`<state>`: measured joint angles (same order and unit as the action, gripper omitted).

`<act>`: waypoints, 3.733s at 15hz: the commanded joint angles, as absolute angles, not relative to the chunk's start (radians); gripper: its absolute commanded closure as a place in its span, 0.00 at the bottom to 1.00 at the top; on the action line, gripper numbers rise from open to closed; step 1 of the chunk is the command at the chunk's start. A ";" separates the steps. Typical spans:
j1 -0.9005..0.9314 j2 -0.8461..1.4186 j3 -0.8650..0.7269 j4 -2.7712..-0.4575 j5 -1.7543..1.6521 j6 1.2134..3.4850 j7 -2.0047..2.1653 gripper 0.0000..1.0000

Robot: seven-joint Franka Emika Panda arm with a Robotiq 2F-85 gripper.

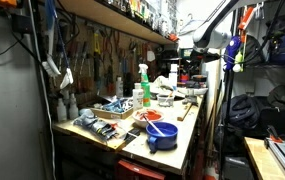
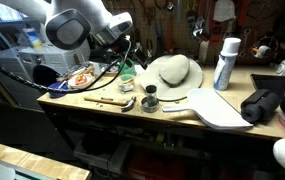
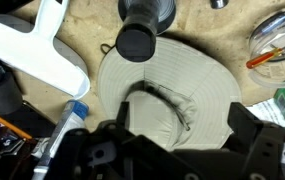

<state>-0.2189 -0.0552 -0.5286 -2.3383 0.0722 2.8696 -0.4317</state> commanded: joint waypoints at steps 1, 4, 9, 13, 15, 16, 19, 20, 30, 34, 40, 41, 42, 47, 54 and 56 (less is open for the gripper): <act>-0.308 0.072 -0.486 -2.254 -0.033 2.817 -0.301 0.00; -0.340 0.186 -0.473 -2.159 -0.085 2.703 -0.224 0.00; -0.379 0.268 -0.406 -2.042 -0.001 2.524 -0.195 0.00; -0.380 0.340 -0.420 -1.946 -0.054 2.480 -0.066 0.00; -0.396 0.367 -0.409 -1.909 -0.039 2.421 -0.065 0.00; -0.406 0.378 -0.401 -1.893 -0.029 2.384 -0.080 0.00; -0.446 0.417 -0.370 -1.849 0.040 2.362 -0.095 0.00; -0.458 0.429 -0.362 -1.832 0.060 2.346 -0.098 0.00; -0.473 0.452 -0.363 -1.750 0.012 2.181 -0.089 0.71; -0.476 0.343 -0.326 -1.804 0.060 2.182 -0.161 0.71; -0.430 0.070 -0.304 -2.049 0.010 2.244 -0.392 0.71; -0.423 0.019 -0.297 -2.098 0.030 2.237 -0.438 0.71; -0.410 -0.030 -0.292 -2.145 0.046 2.237 -0.476 0.71; -0.299 -0.272 -0.264 -2.404 0.059 2.323 -0.586 0.71; -0.192 -0.337 -0.270 -2.468 0.046 2.322 -0.612 0.46; -0.184 -0.324 -0.275 -2.470 0.078 2.350 -0.600 0.71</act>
